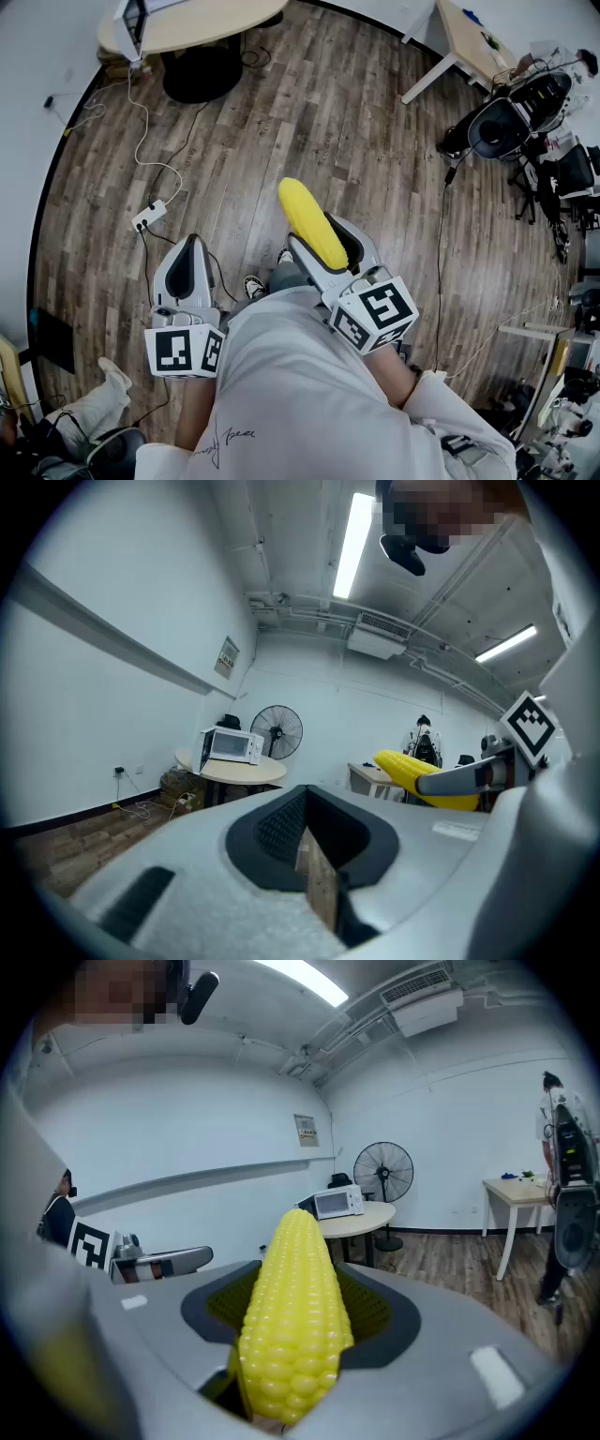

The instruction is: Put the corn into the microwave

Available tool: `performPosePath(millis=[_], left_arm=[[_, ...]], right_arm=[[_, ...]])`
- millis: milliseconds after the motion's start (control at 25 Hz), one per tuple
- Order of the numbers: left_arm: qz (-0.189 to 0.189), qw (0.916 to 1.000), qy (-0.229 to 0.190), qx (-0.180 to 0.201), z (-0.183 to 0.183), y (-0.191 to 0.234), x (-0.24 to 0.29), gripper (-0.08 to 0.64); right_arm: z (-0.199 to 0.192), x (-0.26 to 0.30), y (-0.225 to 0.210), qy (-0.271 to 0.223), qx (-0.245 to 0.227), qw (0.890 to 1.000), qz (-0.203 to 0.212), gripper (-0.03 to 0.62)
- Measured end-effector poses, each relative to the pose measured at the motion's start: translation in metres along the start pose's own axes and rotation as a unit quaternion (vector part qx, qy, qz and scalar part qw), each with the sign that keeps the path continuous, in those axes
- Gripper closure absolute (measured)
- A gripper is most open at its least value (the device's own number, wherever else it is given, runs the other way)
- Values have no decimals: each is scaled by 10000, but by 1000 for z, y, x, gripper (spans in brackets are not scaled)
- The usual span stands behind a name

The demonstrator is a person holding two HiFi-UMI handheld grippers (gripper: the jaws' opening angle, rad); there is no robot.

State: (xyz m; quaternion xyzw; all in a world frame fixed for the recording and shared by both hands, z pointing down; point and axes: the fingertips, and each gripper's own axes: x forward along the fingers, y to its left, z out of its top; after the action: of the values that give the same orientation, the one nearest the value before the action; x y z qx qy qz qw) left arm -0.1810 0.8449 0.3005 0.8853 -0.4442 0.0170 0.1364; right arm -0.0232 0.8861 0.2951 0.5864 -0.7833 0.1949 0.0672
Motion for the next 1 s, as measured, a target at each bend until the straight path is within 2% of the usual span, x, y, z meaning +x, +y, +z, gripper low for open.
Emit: performPosePath(millis=[240,480,680,880,1000], left_arm=[[-185,9997,127,-35,-2,5,15,571],[-355,9988,340,-4,14,20,55,565],[-268,9977,515,362,20,32,94,563],[-329,9978,381,433,9,27,106,563],[-209,9980,425,423,13,38,137,561]], right_arm=[[5,17,-6,22,201,9998,-38,330],[39,63,-27,-15,572,9983,73,330],[57,103,-52,19,546,9984,158,328],[47,108,-65,-188,455,9984,272,328],[57,130,-84,-164,444,9984,302,328]])
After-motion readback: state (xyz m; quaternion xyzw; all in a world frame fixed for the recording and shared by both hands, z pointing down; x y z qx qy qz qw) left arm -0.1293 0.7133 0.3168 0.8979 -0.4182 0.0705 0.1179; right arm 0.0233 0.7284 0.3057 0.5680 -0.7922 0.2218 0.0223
